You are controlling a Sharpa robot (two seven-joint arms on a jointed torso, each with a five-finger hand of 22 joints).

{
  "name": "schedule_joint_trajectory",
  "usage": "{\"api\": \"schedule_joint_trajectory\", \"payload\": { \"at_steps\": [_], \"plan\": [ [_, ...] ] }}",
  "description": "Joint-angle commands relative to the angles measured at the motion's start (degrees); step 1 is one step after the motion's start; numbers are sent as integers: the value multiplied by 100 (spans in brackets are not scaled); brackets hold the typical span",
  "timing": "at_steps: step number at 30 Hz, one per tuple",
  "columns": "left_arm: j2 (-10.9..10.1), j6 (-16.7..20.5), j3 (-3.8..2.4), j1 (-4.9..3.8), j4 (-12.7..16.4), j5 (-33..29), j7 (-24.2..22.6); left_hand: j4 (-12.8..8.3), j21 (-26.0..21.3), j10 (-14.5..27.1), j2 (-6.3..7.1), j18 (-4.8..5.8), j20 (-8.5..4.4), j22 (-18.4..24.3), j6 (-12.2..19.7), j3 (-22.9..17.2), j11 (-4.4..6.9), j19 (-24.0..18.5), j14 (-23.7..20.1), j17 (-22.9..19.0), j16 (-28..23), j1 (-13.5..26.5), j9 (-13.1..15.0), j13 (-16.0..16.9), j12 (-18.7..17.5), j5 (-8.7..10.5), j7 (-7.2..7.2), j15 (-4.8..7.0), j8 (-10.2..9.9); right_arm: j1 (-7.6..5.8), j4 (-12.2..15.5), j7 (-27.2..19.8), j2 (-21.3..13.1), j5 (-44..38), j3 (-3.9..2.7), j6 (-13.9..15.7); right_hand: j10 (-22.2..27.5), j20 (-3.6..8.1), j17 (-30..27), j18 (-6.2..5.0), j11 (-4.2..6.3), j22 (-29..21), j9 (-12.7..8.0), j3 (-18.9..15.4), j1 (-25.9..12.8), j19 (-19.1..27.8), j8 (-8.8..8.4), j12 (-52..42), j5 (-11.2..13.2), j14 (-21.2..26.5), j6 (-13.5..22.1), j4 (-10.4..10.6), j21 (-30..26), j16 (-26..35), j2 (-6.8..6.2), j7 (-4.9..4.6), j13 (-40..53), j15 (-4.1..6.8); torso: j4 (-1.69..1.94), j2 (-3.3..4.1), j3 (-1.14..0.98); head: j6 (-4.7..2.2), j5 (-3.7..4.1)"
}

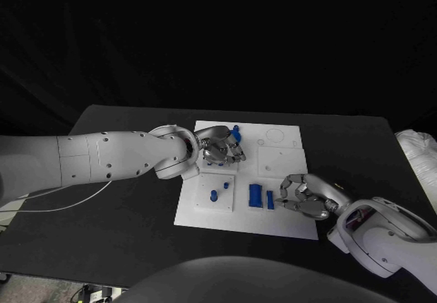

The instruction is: Assemble the parts on the task board

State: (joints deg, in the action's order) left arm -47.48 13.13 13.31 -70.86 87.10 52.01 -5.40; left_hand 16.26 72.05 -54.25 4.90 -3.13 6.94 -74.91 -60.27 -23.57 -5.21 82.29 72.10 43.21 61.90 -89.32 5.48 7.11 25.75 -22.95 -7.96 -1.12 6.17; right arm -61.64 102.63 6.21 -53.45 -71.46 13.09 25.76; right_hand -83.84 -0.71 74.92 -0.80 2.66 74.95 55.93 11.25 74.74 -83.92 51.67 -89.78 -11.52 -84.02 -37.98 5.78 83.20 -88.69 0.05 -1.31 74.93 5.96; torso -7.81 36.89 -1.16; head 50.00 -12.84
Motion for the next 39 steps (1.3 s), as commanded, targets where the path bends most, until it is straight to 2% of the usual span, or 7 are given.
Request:
{"api": "schedule_joint_trajectory", "payload": {
  "at_steps": [1,17,20,23,26,34,39],
  "plan": [
    [17,-60,-3,1,7,6,-43,-2,-24,-30,5,-76,5,-994,-19,-37,-15,-39,-44,-6,-35,-66,10,7,37,-26,-13,14,20,38,-60,168,71,-169,0,-87,-616,-3,1323,-97,-15,1272,-3,-10,21,-258,-14,-22,56,-555,-42,-2,-7,-24,-37,-13,1507,-21,-4,-6,0,0,13],
    [17,-59,-3,2,10,6,-37,-3,-26,-31,4,-76,6,-993,-21,-42,-15,-41,-51,-13,-40,-71,11,10,40,-25,-14,13,22,207,-340,368,382,-544,0,-12,-616,-9,1283,-109,-18,1255,17,-49,-36,-235,35,-22,114,-546,-83,39,-57,0,-51,-10,1507,-26,3,-4,0,0,23],
    [21,-57,-3,2,8,6,-37,-3,-26,-31,4,-76,6,-993,-21,-42,-15,-41,-51,-13,-40,-71,11,10,40,-25,-14,13,22,217,-362,453,386,-649,0,-88,-616,-6,1282,-115,-12,1248,19,-2,49,-226,34,-22,2,-545,-66,-18,-78,1,-38,-5,1507,-21,2,-6,-2,0,15],
    [21,-57,-3,3,9,6,-37,-3,-26,-31,4,-76,6,-993,-21,-42,-15,-41,-51,-13,-40,-71,11,10,40,-25,-14,13,22,226,-373,509,385,-752,0,-156,-616,-2,1278,-118,-15,1244,-1,107,200,-221,3,-22,-334,-544,-41,-134,-90,3,-48,-13,1507,-19,-4,-8,-2,0,13],
    [21,-55,-3,3,9,6,-38,-3,-26,-31,4,-76,6,-993,-21,-42,-15,-41,-51,-13,-40,-71,11,10,40,-25,-14,13,22,230,-371,494,377,-784,0,-145,-616,-3,1277,-119,-17,1242,-4,114,202,-218,1,-22,-354,-544,-44,-141,-96,4,-58,-17,1507,-21,-3,-8,-3,0,9],
    [9,-37,-3,3,17,6,-46,-3,-26,-31,4,-76,6,-993,-21,-42,-15,-41,-51,-13,-40,-71,11,10,40,-25,-14,13,22,232,-292,79,279,-519,0,135,-616,-15,1279,-118,-25,1242,0,48,17,-219,37,-22,-33,-545,-103,-14,-99,3,-95,-18,1507,-32,-4,-8,-2,0,-19],
    [-1,2,-3,4,23,6,-83,-3,-46,-30,8,-80,6,-988,-22,-45,-17,-50,-67,-44,-59,-74,11,13,43,-24,-16,12,23,210,-138,-360,149,-169,-1,464,-616,-16,1281,-117,-20,1245,-30,-51,-137,-221,25,-22,284,-545,-129,147,-94,2,-112,-10,1507,-30,-7,-15,-2,0,-16]
  ]
}}
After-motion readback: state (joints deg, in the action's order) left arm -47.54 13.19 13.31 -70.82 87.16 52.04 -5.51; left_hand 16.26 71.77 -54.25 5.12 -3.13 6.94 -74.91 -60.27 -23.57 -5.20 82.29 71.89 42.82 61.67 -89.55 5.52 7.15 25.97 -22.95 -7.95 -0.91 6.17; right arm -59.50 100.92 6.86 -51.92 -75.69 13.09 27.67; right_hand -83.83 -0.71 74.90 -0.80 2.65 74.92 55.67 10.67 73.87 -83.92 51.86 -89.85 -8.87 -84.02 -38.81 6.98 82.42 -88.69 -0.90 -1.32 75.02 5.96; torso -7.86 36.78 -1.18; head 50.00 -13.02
